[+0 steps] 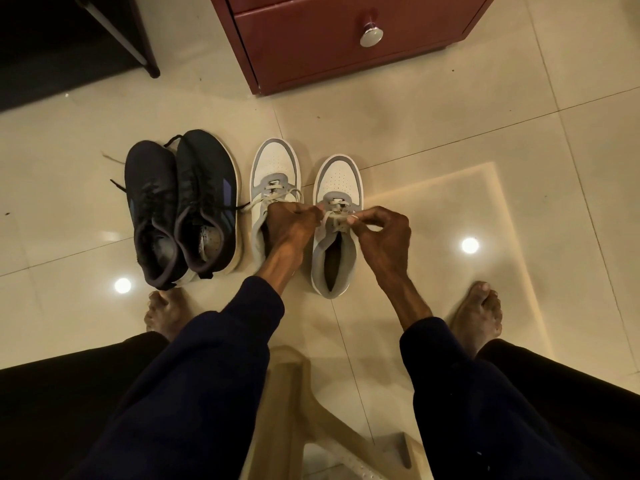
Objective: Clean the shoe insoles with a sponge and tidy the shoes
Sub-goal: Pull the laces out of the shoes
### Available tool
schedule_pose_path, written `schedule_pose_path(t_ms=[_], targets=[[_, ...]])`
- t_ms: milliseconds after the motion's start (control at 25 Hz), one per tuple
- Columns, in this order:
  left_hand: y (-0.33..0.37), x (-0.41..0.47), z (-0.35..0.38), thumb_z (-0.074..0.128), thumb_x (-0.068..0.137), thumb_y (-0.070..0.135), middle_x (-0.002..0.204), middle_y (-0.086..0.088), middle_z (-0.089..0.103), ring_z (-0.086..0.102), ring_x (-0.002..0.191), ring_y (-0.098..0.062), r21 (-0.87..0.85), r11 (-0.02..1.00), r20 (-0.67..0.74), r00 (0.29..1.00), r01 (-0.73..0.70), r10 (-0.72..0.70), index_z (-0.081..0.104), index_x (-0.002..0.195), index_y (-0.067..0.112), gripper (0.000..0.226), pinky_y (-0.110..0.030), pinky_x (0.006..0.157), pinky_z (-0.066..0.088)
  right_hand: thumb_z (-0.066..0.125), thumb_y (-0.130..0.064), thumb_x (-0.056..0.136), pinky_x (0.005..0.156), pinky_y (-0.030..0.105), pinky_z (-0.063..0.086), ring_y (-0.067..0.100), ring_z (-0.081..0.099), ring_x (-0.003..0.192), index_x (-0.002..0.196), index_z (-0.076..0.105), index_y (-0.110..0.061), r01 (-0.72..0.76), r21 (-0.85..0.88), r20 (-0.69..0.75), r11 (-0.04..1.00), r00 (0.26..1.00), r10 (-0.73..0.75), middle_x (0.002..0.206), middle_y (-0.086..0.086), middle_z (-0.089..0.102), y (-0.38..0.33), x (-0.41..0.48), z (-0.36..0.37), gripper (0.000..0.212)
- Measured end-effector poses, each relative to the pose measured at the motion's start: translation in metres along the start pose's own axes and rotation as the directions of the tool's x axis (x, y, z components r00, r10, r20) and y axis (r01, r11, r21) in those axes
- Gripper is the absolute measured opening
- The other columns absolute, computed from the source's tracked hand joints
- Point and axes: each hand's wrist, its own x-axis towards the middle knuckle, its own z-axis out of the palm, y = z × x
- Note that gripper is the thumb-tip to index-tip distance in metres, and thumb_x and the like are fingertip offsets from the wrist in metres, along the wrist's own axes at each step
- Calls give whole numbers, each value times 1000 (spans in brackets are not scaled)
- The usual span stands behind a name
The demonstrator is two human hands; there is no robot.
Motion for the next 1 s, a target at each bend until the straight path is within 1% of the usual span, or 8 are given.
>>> schedule_pose_path(t_ms=[120, 280, 440, 560, 640, 680, 840, 1000], targets=[[-9, 13, -10, 87, 75, 24, 70, -9, 75, 75, 75, -33, -18, 999, -18, 999, 40, -41, 76, 58, 18, 21, -56, 83, 61, 82, -13, 82, 83, 40, 61, 11, 72, 79, 86, 81, -13, -228, 145, -91, 963, 966, 242, 79, -4, 77, 23, -7, -17, 4], [-4, -2, -4, 85, 82, 21, 65, -6, 74, 75, 67, -29, 101, 994, -125, 990, -49, 62, 71, 61, 21, 25, -52, 72, 64, 82, -13, 82, 85, 50, 60, 16, 73, 81, 83, 80, -13, -326, 156, -38, 932, 941, 336, 81, 0, 77, 32, -11, -21, 2], [3, -11, -21, 81, 86, 25, 76, -8, 75, 75, 73, -30, 160, 973, -84, 980, -167, 182, 70, 73, 25, 17, -49, 71, 64, 82, -16, 83, 85, 28, 58, 9, 69, 90, 97, 77, -18, -202, 21, -46, 979, 978, 203, 95, -6, 75, 14, -4, -22, 15], [8, -12, -54, 77, 88, 8, 85, -3, 76, 74, 79, -21, 160, 915, -164, 904, -371, 396, 75, 84, 20, 13, -37, 76, 63, 76, -7, 84, 80, 16, 51, 8, 66, 92, 103, 75, -14, 14, -100, -73, 995, 997, -22, 102, -5, 73, -1, 2, -19, 20], [8, -1, -74, 70, 91, -1, 88, 3, 74, 70, 79, -7, 206, 887, -233, 859, -414, 456, 78, 94, 7, 12, -16, 76, 57, 71, 0, 85, 75, 18, 53, 5, 67, 84, 97, 76, -11, 147, -132, -18, 980, 988, -150, 96, -5, 73, -13, 7, -6, 17], [9, 8, -81, 65, 92, -5, 91, 3, 74, 70, 81, -4, 191, 891, -223, 866, -411, 447, 77, 98, 5, 17, -13, 76, 55, 70, 2, 86, 75, 17, 53, 3, 66, 82, 95, 76, -11, 191, -129, 26, 973, 982, -189, 94, -5, 73, -19, 10, 4, 17], [5, 40, -101, 56, 84, -17, 110, -1, 75, 70, 104, -14, 368, 822, 65, 894, -434, 443, 77, 105, 18, 46, -37, 90, 61, 70, 0, 89, 78, 21, 56, 7, 68, 86, 101, 76, -10, 269, -207, 239, 941, 946, -218, 98, -1, 75, -36, 28, 54, 16], [6, 47, -99, 70, 88, -5, 111, -4, 71, 69, 103, -15, 427, 716, 215, 831, -552, 512, 76, 108, 12, 26, -32, 91, 60, 66, -9, 90, 73, 34, 59, 17, 70, 81, 94, 77, -11, 263, -359, 359, 896, 925, -128, 87, 3, 75, -29, 41, 95, 12]])
